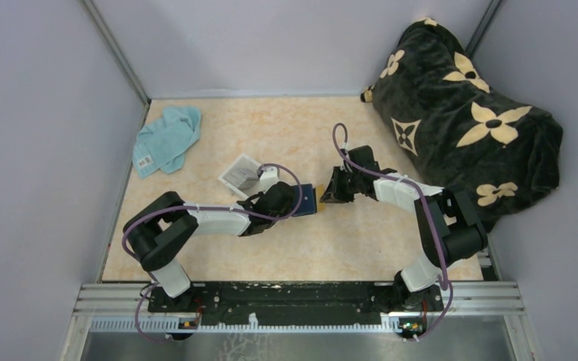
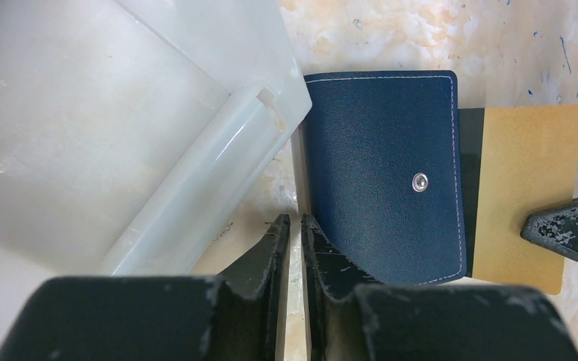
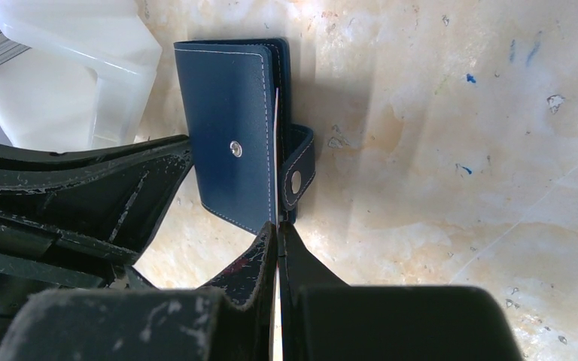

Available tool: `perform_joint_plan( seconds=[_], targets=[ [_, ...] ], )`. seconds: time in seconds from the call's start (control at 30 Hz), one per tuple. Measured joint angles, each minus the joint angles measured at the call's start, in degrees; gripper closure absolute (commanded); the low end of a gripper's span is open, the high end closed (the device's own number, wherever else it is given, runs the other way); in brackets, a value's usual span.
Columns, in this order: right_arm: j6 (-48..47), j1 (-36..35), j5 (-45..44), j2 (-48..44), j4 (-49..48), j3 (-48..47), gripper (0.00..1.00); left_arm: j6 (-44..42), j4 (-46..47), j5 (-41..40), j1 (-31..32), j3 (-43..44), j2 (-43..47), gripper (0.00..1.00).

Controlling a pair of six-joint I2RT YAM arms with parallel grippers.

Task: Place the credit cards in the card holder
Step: Open the card holder at the center of the board.

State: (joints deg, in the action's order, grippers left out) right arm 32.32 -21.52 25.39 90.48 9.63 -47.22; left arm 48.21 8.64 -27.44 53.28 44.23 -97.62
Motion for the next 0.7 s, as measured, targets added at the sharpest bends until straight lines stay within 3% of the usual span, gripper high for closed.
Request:
perform_joint_plan(
  seconds=[0.7],
  targets=[
    [0.09, 0.04, 0.57, -0.42, -0.24, 0.0, 1.0, 0.17, 0.44, -0.04, 0.0, 0.0, -0.22, 0.83]
  ],
)
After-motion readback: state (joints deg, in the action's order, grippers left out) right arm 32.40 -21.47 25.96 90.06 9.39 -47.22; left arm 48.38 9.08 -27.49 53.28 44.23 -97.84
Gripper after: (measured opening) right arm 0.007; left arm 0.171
